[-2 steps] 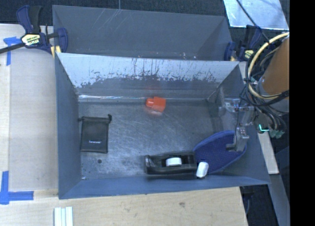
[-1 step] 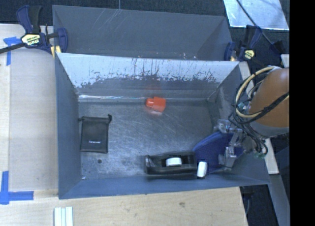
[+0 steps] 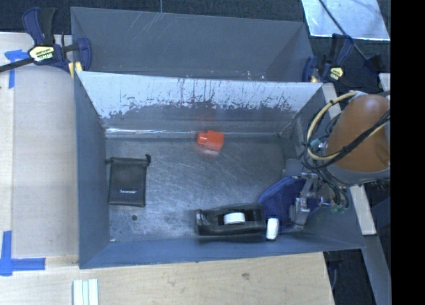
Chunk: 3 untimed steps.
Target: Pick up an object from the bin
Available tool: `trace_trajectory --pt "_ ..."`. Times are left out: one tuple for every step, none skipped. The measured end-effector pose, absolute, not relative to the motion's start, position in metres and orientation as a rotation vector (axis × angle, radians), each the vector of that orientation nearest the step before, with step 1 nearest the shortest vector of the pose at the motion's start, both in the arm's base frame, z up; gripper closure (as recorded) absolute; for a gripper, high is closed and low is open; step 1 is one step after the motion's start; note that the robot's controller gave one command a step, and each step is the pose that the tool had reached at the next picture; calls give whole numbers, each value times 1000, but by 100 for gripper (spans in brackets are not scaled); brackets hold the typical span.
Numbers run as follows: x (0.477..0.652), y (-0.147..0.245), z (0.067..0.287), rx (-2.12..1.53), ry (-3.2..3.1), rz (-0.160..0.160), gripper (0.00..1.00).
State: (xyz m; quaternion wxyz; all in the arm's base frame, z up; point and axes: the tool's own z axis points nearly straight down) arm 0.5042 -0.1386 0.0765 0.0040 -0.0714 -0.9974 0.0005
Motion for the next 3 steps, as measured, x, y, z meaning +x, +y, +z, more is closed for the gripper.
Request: trace_trajectory --pt "506 -138 79 -223 -3131 1 100" --pt "501 -142 157 -207 -3145 4 100" --pt "505 -155 271 -237 -3146 5 100"
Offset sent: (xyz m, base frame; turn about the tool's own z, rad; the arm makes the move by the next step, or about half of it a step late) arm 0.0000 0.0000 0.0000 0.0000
